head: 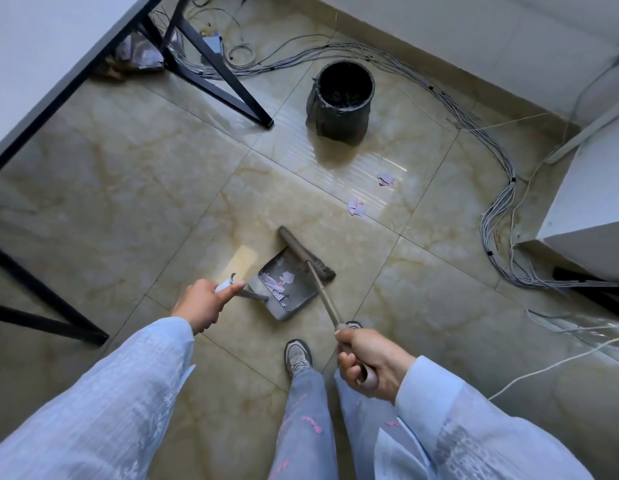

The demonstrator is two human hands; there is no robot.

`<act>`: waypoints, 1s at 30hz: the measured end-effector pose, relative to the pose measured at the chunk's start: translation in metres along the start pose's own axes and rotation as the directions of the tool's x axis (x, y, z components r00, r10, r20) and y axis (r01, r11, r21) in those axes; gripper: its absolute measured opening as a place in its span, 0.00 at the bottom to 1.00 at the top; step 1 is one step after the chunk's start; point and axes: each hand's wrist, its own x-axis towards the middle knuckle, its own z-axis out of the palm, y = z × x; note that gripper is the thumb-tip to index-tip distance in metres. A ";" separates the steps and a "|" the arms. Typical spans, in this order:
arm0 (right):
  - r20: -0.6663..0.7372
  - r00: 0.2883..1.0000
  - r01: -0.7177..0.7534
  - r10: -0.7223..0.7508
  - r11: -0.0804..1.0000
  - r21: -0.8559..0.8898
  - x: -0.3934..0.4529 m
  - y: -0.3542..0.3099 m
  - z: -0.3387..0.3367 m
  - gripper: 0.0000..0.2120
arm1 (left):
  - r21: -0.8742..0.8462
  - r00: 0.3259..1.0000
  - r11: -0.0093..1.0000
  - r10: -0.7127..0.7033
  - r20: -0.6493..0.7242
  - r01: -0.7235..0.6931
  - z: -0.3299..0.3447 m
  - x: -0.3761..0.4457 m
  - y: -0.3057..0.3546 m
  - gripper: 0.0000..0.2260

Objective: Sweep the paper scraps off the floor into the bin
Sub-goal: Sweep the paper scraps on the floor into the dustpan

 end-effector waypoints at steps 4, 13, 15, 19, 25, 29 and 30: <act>0.036 0.998 -0.060 0.059 0.998 0.030 -0.028 0.001 -0.006 0.12 | -0.026 1.000 1.000 -0.006 0.004 0.006 -0.001 0.000 -0.009 0.25; -0.026 0.999 0.022 -0.022 1.000 -0.005 -0.061 0.017 0.002 0.15 | -0.071 0.998 0.996 0.049 -0.027 -0.050 0.000 -0.003 0.004 0.26; -0.053 0.996 0.070 -0.069 0.997 0.024 -0.062 0.009 -0.002 0.14 | -0.091 0.998 0.994 0.063 -0.022 -0.065 -0.001 -0.003 0.014 0.25; -0.061 0.989 0.137 -0.133 0.987 0.082 -0.059 -0.022 -0.019 0.14 | -0.099 0.996 0.991 0.093 -0.009 -0.094 -0.005 -0.002 0.042 0.25; -0.103 0.969 0.236 -0.226 0.966 0.100 -0.056 -0.095 -0.059 0.13 | -0.099 0.992 0.987 0.122 -0.044 -0.126 -0.002 0.012 0.098 0.26; -0.120 0.964 0.248 -0.238 0.965 0.081 -0.049 -0.151 -0.093 0.13 | -0.088 0.993 0.990 0.111 -0.044 -0.115 0.007 0.024 0.141 0.26; -0.132 0.962 0.250 -0.240 0.966 0.064 -0.048 -0.163 -0.098 0.13 | -0.076 0.993 0.990 0.113 -0.041 -0.116 0.008 0.027 0.151 0.26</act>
